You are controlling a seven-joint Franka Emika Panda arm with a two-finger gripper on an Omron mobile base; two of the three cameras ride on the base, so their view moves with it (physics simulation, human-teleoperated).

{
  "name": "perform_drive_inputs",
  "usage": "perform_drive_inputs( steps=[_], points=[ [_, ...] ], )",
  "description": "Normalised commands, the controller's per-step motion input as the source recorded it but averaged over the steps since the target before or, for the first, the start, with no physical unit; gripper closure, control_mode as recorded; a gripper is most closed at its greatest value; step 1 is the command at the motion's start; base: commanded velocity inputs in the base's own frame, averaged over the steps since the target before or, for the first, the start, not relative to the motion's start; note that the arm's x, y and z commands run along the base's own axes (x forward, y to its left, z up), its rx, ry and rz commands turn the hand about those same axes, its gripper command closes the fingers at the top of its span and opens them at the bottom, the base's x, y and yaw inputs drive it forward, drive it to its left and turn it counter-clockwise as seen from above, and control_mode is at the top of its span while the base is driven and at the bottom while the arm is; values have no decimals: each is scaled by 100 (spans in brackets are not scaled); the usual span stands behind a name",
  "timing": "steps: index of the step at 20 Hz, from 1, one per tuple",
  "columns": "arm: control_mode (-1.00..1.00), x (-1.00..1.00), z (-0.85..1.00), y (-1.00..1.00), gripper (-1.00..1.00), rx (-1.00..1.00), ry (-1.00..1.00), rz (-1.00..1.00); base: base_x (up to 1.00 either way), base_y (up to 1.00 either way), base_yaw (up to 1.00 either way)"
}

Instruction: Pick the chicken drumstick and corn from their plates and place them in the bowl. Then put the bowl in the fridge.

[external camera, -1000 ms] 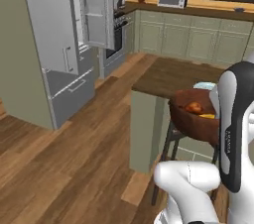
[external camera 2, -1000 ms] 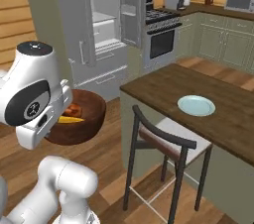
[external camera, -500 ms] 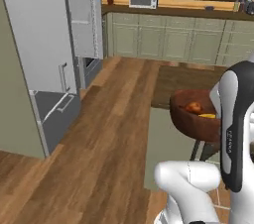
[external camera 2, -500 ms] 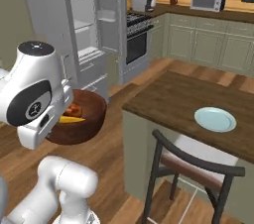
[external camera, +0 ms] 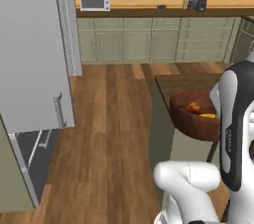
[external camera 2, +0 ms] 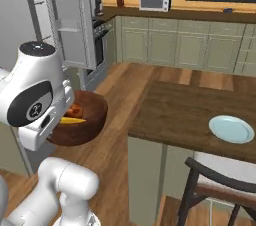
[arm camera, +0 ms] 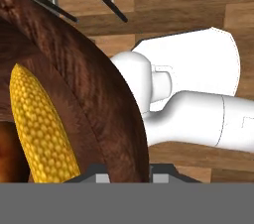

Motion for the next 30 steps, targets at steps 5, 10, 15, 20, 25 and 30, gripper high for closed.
perform_drive_inputs(
  steps=[5, 10, 15, 20, 25, 30],
  points=[
    [100, 0, 0, 0, 100, 0, 0, 0, 81, 93, -42],
    [100, 0, 0, 0, 100, 0, 0, 0, 86, 18, -18],
    [100, 0, 0, 0, 100, 0, 0, 0, 61, -12, 5],
    [100, 0, 0, 0, 100, 0, 0, 0, 67, 10, 19],
    [100, 0, 0, 0, 100, 0, 0, 0, 79, 21, 27],
    [100, 0, 0, 0, 100, 0, 0, 0, 95, 44, 27]
  ],
)
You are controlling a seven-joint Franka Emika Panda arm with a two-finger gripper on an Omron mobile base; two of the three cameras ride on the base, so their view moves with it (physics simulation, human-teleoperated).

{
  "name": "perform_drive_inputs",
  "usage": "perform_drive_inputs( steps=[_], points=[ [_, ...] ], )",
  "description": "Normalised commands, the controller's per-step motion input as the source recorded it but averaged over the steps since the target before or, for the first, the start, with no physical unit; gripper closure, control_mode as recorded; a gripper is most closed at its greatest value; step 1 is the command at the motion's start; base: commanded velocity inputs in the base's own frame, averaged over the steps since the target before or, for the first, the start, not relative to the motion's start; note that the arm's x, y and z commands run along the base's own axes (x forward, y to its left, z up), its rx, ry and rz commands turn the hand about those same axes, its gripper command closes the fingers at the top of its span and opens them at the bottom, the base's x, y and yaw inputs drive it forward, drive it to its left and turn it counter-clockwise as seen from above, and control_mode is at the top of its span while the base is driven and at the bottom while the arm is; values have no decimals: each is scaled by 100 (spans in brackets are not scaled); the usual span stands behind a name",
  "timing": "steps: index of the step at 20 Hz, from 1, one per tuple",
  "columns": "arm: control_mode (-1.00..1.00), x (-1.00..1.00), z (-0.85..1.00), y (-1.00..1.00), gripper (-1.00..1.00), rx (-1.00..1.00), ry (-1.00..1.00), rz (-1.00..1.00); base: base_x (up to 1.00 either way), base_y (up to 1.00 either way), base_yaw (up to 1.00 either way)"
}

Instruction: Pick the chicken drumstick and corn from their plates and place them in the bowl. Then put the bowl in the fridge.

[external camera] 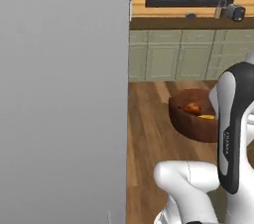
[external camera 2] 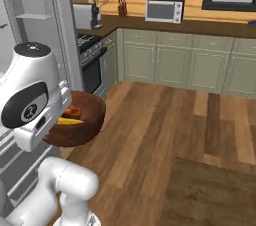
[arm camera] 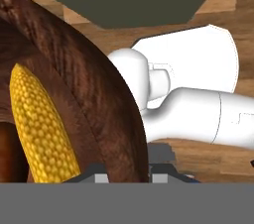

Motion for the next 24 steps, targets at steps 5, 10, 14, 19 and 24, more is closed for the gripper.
perform_drive_inputs(
  steps=[5, 10, 14, 19, 24],
  points=[
    [100, 0, 0, 0, 100, 0, 0, 0, 78, 14, 41],
    [100, 0, 0, 0, 100, 0, 0, 0, 40, 73, 59],
    [100, 0, 0, 0, 100, 0, 0, 0, 54, 19, 66],
    [100, 0, 0, 0, 100, 0, 0, 0, 18, -88, 49],
    [100, 0, 0, 0, 100, 0, 0, 0, 22, 39, 63]
  ],
)
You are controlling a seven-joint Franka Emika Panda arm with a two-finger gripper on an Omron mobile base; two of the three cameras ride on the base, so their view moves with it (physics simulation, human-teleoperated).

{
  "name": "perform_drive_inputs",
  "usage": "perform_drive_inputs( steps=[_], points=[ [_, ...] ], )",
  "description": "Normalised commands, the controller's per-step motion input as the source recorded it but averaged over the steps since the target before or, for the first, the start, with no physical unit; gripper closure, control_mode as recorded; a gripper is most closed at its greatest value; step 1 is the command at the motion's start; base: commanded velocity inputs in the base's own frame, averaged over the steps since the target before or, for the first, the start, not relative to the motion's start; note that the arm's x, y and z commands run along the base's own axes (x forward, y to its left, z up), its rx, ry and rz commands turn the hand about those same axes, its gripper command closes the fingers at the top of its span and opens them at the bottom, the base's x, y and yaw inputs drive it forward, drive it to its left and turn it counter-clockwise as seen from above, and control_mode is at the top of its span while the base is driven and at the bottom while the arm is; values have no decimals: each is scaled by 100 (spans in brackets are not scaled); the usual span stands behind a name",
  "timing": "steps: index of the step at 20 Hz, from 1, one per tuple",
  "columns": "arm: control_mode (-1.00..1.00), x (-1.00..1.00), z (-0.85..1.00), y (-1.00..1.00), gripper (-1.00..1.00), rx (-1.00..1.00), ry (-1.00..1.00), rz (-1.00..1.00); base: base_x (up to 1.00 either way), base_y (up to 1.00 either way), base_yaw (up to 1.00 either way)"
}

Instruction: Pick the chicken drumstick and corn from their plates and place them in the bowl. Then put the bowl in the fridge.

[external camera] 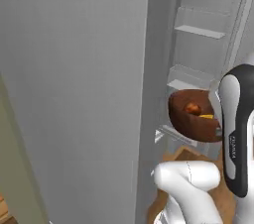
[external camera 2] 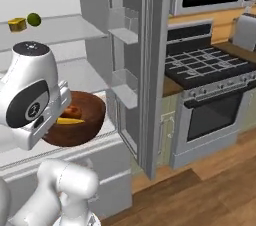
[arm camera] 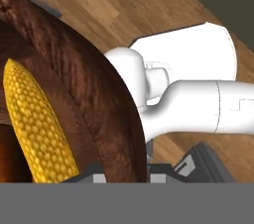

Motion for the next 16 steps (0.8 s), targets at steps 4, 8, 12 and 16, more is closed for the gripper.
perform_drive_inputs(
  steps=[4, 8, 12, 16],
  points=[
    [100, 0, 0, 0, 100, 0, 0, 0, 8, -7, 79],
    [100, 0, 0, 0, 100, 0, 0, 0, 0, -10, 86],
    [100, 0, 0, 0, 100, 0, 0, 0, 1, -60, 72],
    [100, 0, 0, 0, 100, 0, 0, 0, 19, -79, 50]
  ],
)
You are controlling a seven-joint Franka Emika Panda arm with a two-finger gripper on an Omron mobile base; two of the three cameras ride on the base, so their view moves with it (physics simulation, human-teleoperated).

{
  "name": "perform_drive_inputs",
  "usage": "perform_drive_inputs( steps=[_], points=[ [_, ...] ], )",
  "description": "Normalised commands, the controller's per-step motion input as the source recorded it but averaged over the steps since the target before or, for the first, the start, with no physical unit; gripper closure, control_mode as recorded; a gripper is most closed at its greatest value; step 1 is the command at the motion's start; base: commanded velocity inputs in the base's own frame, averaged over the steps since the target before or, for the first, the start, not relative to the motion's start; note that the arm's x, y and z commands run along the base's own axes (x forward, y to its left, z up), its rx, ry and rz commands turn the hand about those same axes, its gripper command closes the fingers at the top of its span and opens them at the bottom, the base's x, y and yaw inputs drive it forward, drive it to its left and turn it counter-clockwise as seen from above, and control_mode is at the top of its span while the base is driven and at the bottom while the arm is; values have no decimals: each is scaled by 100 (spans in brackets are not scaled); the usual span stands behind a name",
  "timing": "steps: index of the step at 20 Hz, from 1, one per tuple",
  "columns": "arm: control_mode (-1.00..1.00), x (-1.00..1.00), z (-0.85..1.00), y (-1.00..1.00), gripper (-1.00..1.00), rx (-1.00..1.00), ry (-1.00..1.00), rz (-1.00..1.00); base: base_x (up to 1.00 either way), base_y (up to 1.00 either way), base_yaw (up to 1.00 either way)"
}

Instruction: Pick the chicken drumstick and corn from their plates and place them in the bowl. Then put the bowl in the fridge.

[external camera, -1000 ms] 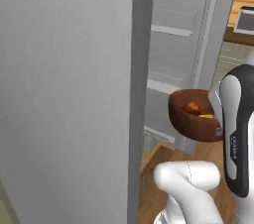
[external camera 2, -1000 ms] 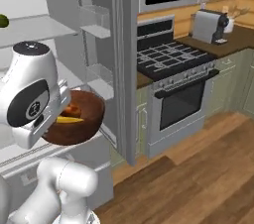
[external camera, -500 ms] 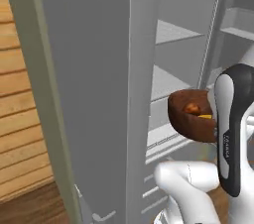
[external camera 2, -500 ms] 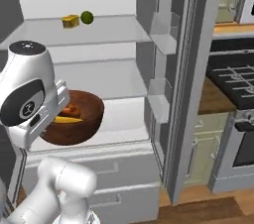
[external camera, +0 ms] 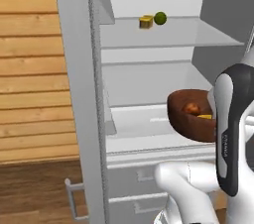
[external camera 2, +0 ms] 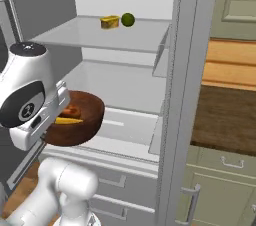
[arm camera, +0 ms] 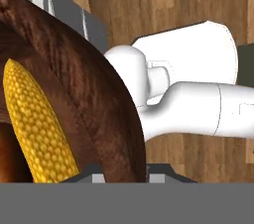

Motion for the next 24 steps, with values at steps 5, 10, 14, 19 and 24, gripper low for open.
perform_drive_inputs(
  steps=[5, 10, 14, 19, 24],
  points=[
    [100, 0, 0, 0, 100, 0, 0, 0, 66, -8, 8],
    [100, 0, 0, 0, 100, 0, 0, 0, 67, 1, 0],
    [-100, 40, -12, 0, 100, 0, -14, 0, 0, 0, 0],
    [-100, 84, -26, -8, 100, 1, -18, 0, 0, 0, 0],
    [-100, 99, -17, -25, 100, 3, 2, 5, 0, 0, 0]
  ],
)
